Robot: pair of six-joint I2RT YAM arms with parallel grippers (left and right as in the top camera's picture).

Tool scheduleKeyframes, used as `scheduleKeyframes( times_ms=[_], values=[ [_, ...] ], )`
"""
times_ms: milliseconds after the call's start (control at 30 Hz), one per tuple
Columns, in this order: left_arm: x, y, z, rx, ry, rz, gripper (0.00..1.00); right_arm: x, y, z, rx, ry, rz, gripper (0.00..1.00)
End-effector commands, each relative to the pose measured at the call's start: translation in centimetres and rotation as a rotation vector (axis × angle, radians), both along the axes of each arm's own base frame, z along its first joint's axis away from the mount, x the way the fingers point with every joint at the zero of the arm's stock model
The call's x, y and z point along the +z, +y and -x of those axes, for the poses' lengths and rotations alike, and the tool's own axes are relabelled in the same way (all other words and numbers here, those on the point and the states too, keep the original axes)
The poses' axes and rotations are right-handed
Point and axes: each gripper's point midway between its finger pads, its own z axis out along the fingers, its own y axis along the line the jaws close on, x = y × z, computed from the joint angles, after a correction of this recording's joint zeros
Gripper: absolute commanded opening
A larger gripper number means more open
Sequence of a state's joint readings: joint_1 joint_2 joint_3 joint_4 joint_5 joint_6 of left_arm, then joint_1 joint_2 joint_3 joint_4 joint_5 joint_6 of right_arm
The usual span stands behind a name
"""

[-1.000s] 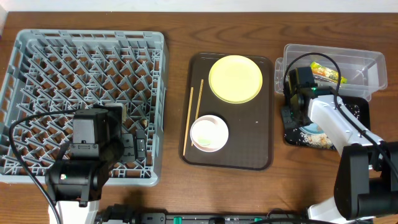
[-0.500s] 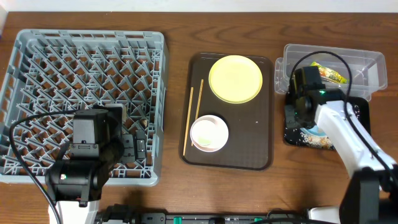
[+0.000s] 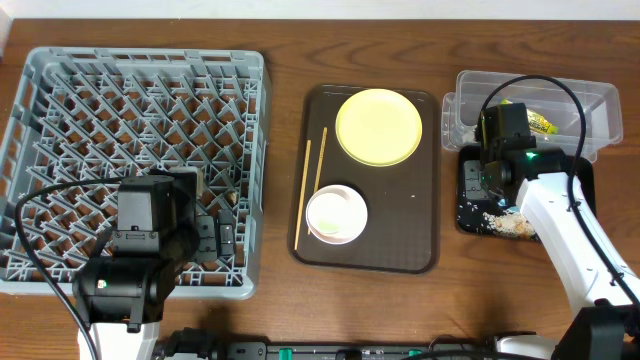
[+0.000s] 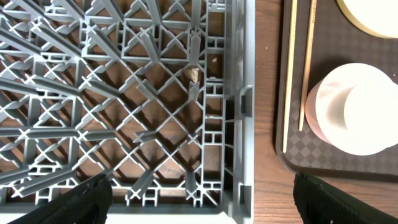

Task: Sort waste into correct bins and load items into the dishwasher
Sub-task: 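Lift and tip the blue bowl over the black tray, shaking out rice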

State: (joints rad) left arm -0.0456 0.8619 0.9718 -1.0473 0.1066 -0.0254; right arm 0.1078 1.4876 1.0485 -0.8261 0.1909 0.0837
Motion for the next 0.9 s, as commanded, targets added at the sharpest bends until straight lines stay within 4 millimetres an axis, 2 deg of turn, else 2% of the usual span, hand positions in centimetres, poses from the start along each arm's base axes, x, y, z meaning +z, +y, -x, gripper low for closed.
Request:
scheduleKeyframes(
  times_ms=[0,100,167,300,467,567,767,867],
  values=[
    [0.7,-0.1,-0.2,-0.001,-0.017,0.013,0.95,0.9,0.7,-0.8,-0.002,-0.038,-0.058,0.01],
    [0.7,-0.1,-0.2,-0.001,-0.017,0.013,0.95,0.9,2.7,-1.1,0.087,-0.04,-0.149,0.01],
    [0.7,-0.1,-0.2,-0.001,-0.017,0.013,0.95,0.9,2.2,-1.1,0.043,-0.045,-0.136,0.01],
    [0.7,-0.1,-0.2,-0.001,-0.017,0.013,0.95,1.0,3.0,-1.1,0.075,-0.044,-0.174,0.01],
    [0.7,-0.1,-0.2,-0.001,-0.017,0.013,0.95,1.7,6.1,-1.5,0.221,-0.068,-0.314,0.01],
    [0.7,-0.1,-0.2,-0.001,-0.017,0.013,0.95,3.3,9.1,-1.5,0.362,-0.112,-0.447,0.01],
    [0.7,-0.1,-0.2,-0.001,-0.018,0.013,0.95,7.2,13.3,-2.7,0.522,-0.25,-0.622,0.01],
    [0.7,-0.1,-0.2,-0.001,-0.018,0.013,0.95,8.4,15.2,-3.6,0.585,-0.321,-0.64,0.01]
  ],
)
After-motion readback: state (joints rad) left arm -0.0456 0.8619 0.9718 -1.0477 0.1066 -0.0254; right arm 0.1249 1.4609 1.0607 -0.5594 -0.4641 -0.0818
